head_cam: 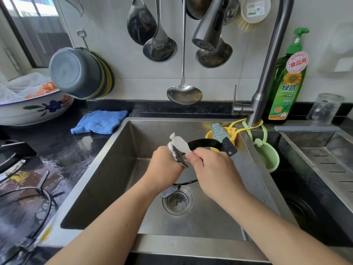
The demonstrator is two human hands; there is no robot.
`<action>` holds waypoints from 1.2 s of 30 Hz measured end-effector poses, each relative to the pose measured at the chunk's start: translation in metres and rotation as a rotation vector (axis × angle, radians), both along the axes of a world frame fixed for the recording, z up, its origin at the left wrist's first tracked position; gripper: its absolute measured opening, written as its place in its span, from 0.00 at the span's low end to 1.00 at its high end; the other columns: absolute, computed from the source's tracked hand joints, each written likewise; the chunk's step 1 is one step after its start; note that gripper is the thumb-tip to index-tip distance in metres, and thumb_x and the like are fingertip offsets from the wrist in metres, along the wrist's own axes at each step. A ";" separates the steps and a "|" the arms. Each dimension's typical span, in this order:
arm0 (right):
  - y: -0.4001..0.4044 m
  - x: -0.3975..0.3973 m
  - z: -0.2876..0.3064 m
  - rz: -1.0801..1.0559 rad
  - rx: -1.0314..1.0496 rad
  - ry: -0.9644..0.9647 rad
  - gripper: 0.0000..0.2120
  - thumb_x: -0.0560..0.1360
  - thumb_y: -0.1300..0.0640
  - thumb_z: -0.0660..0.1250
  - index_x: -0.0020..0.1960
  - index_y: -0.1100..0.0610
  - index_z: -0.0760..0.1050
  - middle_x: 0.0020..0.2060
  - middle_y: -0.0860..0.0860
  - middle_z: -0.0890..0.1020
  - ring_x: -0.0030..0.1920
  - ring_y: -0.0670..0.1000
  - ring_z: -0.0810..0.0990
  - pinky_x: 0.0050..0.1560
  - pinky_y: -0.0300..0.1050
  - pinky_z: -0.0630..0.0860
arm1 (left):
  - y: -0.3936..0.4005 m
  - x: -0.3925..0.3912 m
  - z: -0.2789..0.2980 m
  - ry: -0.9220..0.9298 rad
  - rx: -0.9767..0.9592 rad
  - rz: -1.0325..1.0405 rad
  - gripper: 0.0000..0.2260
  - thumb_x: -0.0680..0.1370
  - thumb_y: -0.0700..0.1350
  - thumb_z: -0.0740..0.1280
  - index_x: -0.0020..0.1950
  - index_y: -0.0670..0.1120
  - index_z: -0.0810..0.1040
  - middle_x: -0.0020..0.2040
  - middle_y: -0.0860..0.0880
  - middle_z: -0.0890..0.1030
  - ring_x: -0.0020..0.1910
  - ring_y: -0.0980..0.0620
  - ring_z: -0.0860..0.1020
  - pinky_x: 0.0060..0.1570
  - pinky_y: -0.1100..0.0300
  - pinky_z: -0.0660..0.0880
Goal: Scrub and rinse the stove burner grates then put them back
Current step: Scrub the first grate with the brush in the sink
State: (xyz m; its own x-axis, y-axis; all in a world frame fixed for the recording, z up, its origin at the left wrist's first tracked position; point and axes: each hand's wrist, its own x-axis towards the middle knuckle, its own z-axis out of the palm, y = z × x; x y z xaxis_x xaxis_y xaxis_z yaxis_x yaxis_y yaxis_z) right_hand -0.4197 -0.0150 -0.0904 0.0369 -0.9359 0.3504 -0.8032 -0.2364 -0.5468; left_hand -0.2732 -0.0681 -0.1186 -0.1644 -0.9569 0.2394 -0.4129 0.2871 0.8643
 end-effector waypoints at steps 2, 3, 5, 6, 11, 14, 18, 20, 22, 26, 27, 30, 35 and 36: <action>0.003 -0.003 0.000 -0.039 -0.001 0.040 0.22 0.83 0.43 0.57 0.35 0.54 0.66 0.27 0.49 0.70 0.31 0.51 0.70 0.28 0.47 0.62 | -0.002 0.001 -0.001 -0.023 -0.007 0.006 0.12 0.72 0.40 0.71 0.30 0.44 0.72 0.26 0.54 0.68 0.31 0.54 0.63 0.31 0.58 0.64; 0.004 -0.004 0.000 -0.059 -0.001 0.056 0.23 0.83 0.42 0.56 0.34 0.54 0.65 0.27 0.49 0.70 0.31 0.51 0.70 0.28 0.47 0.61 | -0.003 0.001 -0.001 -0.034 -0.015 0.007 0.09 0.71 0.42 0.70 0.32 0.42 0.74 0.27 0.52 0.70 0.31 0.54 0.63 0.31 0.57 0.65; 0.005 -0.004 0.002 -0.089 -0.003 0.080 0.23 0.83 0.42 0.56 0.33 0.53 0.63 0.26 0.49 0.69 0.30 0.48 0.69 0.26 0.47 0.59 | -0.002 0.002 0.000 -0.050 -0.026 0.008 0.08 0.70 0.42 0.69 0.35 0.40 0.75 0.27 0.50 0.70 0.31 0.53 0.63 0.31 0.57 0.65; 0.005 -0.005 0.002 -0.094 -0.005 0.081 0.23 0.83 0.42 0.56 0.33 0.52 0.63 0.26 0.48 0.70 0.29 0.48 0.69 0.26 0.47 0.59 | -0.002 0.003 0.001 -0.056 -0.030 0.012 0.07 0.71 0.41 0.69 0.35 0.40 0.75 0.27 0.50 0.69 0.31 0.53 0.62 0.30 0.58 0.65; 0.001 -0.013 0.000 -0.022 0.059 -0.015 0.23 0.83 0.42 0.56 0.37 0.55 0.71 0.27 0.52 0.72 0.31 0.54 0.71 0.30 0.52 0.65 | -0.001 0.007 0.006 -0.036 -0.014 0.047 0.10 0.71 0.35 0.68 0.33 0.38 0.69 0.26 0.52 0.64 0.30 0.52 0.59 0.28 0.58 0.60; 0.000 -0.019 -0.002 0.027 0.102 -0.030 0.24 0.82 0.41 0.56 0.37 0.58 0.72 0.27 0.53 0.73 0.33 0.57 0.72 0.32 0.54 0.68 | 0.001 0.008 0.009 0.017 0.008 0.045 0.15 0.72 0.34 0.68 0.30 0.43 0.67 0.24 0.55 0.62 0.29 0.54 0.57 0.27 0.61 0.58; 0.001 -0.013 -0.003 0.082 0.109 -0.023 0.23 0.82 0.42 0.58 0.37 0.58 0.72 0.28 0.55 0.72 0.33 0.57 0.71 0.32 0.49 0.63 | 0.002 0.007 0.009 0.030 0.009 0.024 0.17 0.73 0.36 0.70 0.27 0.49 0.69 0.24 0.56 0.64 0.29 0.55 0.59 0.28 0.61 0.60; 0.002 -0.008 -0.003 0.076 0.094 -0.029 0.23 0.82 0.43 0.58 0.36 0.58 0.70 0.27 0.54 0.71 0.33 0.57 0.71 0.31 0.50 0.63 | 0.002 0.006 0.008 0.006 0.017 0.029 0.17 0.73 0.36 0.70 0.27 0.51 0.73 0.24 0.56 0.66 0.29 0.55 0.60 0.28 0.62 0.62; 0.002 -0.005 -0.002 0.037 0.075 -0.018 0.23 0.82 0.43 0.59 0.35 0.57 0.66 0.27 0.52 0.70 0.32 0.57 0.70 0.31 0.51 0.63 | 0.001 0.005 0.006 -0.008 0.021 0.020 0.14 0.73 0.37 0.71 0.29 0.48 0.74 0.25 0.55 0.67 0.30 0.54 0.61 0.29 0.61 0.63; 0.007 -0.002 0.004 -0.078 0.037 0.078 0.23 0.83 0.42 0.56 0.33 0.53 0.63 0.27 0.49 0.70 0.30 0.47 0.68 0.28 0.46 0.62 | 0.004 0.001 0.007 0.009 0.016 0.011 0.12 0.70 0.44 0.70 0.30 0.44 0.69 0.26 0.54 0.66 0.31 0.53 0.61 0.29 0.59 0.62; 0.008 -0.001 0.005 -0.094 0.031 0.091 0.22 0.83 0.42 0.55 0.34 0.52 0.63 0.28 0.48 0.70 0.30 0.47 0.68 0.28 0.46 0.62 | 0.004 0.001 0.008 0.009 0.022 0.020 0.13 0.70 0.43 0.70 0.30 0.43 0.69 0.25 0.54 0.66 0.31 0.52 0.60 0.29 0.59 0.61; 0.003 -0.003 0.002 -0.157 0.015 0.084 0.22 0.83 0.42 0.54 0.35 0.53 0.66 0.29 0.48 0.72 0.32 0.52 0.71 0.29 0.48 0.63 | 0.002 0.002 0.008 -0.017 0.032 0.068 0.15 0.72 0.37 0.70 0.29 0.45 0.68 0.24 0.53 0.64 0.31 0.51 0.59 0.28 0.60 0.60; -0.013 -0.025 -0.002 -0.274 0.035 -0.055 0.24 0.83 0.43 0.55 0.33 0.54 0.66 0.28 0.51 0.72 0.33 0.56 0.71 0.28 0.47 0.60 | 0.002 0.004 0.008 -0.082 -0.003 0.117 0.17 0.71 0.35 0.69 0.28 0.45 0.65 0.23 0.52 0.62 0.31 0.52 0.56 0.24 0.62 0.59; -0.012 -0.025 -0.002 -0.255 0.032 -0.070 0.24 0.83 0.43 0.56 0.33 0.54 0.67 0.28 0.51 0.72 0.33 0.56 0.72 0.28 0.48 0.61 | 0.001 0.004 0.007 -0.085 -0.007 0.113 0.16 0.71 0.35 0.68 0.28 0.45 0.65 0.23 0.53 0.62 0.31 0.52 0.57 0.24 0.61 0.59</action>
